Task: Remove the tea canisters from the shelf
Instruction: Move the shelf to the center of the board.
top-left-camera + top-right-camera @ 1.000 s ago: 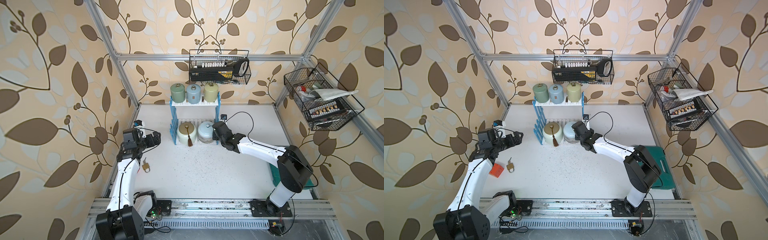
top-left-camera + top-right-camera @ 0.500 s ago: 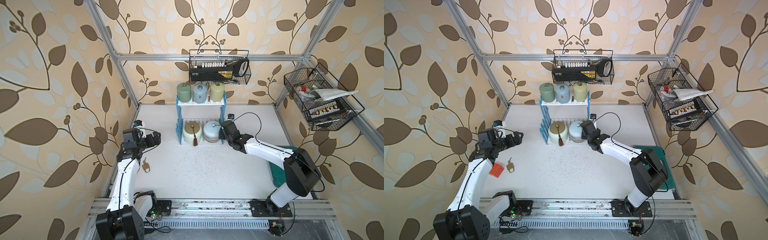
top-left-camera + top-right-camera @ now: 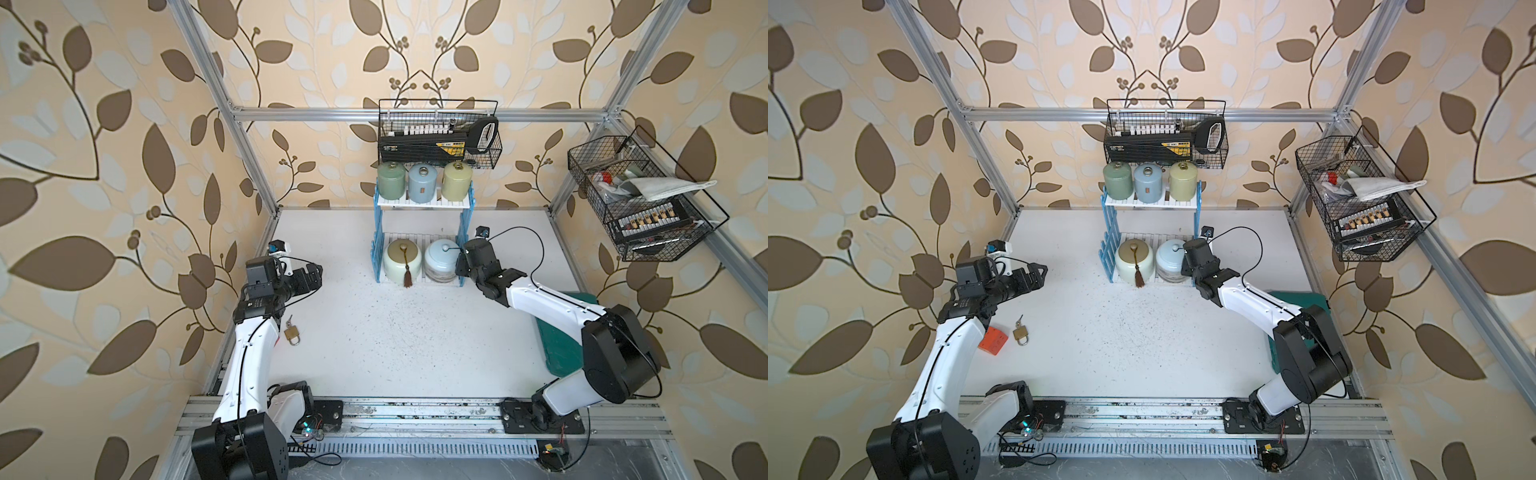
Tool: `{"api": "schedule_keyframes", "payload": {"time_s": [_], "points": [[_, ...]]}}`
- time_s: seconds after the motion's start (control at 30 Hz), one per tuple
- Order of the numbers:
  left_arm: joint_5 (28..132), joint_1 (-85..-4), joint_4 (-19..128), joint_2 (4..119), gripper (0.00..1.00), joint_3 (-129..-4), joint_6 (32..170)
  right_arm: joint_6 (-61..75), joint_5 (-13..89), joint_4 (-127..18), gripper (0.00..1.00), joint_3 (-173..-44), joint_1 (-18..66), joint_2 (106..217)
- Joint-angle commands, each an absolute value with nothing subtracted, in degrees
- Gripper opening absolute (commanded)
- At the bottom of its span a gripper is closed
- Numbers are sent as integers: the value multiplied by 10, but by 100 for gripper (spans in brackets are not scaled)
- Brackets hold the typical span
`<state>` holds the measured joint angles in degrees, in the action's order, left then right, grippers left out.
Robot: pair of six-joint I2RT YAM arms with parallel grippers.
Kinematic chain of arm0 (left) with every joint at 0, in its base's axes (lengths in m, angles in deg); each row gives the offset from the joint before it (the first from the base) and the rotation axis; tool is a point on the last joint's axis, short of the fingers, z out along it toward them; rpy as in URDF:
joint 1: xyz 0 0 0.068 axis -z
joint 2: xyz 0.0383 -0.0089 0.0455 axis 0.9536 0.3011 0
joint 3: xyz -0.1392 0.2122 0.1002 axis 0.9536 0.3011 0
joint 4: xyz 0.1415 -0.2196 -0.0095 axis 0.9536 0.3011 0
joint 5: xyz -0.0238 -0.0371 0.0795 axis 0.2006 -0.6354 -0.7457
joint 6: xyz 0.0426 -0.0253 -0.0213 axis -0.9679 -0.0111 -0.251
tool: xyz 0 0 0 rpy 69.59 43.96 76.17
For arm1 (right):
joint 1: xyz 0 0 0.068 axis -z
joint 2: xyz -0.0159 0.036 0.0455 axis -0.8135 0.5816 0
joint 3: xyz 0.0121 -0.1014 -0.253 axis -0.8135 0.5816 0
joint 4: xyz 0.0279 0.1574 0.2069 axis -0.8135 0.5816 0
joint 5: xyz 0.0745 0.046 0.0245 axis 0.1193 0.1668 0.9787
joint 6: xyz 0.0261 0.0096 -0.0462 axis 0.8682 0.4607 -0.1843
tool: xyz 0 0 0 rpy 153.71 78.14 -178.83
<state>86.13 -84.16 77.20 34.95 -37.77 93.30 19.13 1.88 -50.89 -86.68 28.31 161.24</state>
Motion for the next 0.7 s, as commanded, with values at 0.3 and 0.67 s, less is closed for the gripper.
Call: {"api": "schedule_keyframes", "payload": {"time_s": [0.3,0.67], "points": [[886,-846,759,343,99,-393,924,181,-4,-456,0,-851,313,1618],[914,-843,759,338,99,-395,916,99,42,-487,0,-850,323,1616]]}}
